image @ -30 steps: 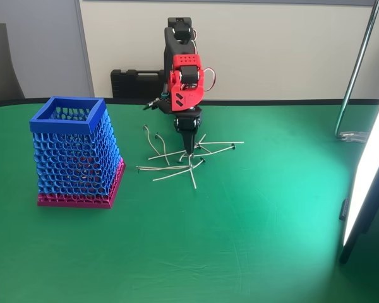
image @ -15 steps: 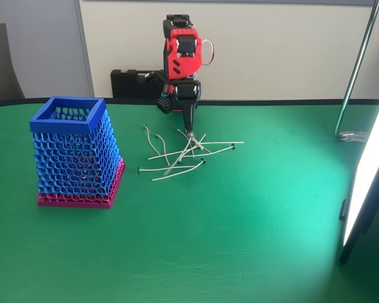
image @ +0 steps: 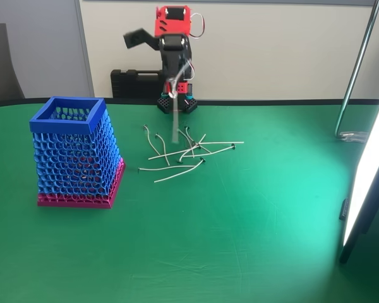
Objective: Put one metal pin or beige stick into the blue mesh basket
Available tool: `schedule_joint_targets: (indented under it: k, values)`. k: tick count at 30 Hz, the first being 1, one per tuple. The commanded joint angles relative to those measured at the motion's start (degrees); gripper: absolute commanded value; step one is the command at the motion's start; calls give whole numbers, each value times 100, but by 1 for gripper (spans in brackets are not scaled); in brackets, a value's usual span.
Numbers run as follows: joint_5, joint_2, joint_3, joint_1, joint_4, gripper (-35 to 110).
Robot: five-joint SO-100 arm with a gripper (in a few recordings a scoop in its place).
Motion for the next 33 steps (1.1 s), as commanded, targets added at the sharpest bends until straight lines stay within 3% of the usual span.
schedule_joint_targets:
  k: [1, 10, 33]
  values:
    - [-281, 360, 185, 158, -545, 1]
    - [-334, 246, 237, 773, -1020, 0]
    - [-650, -1099, -1310, 2892, -1055, 0]
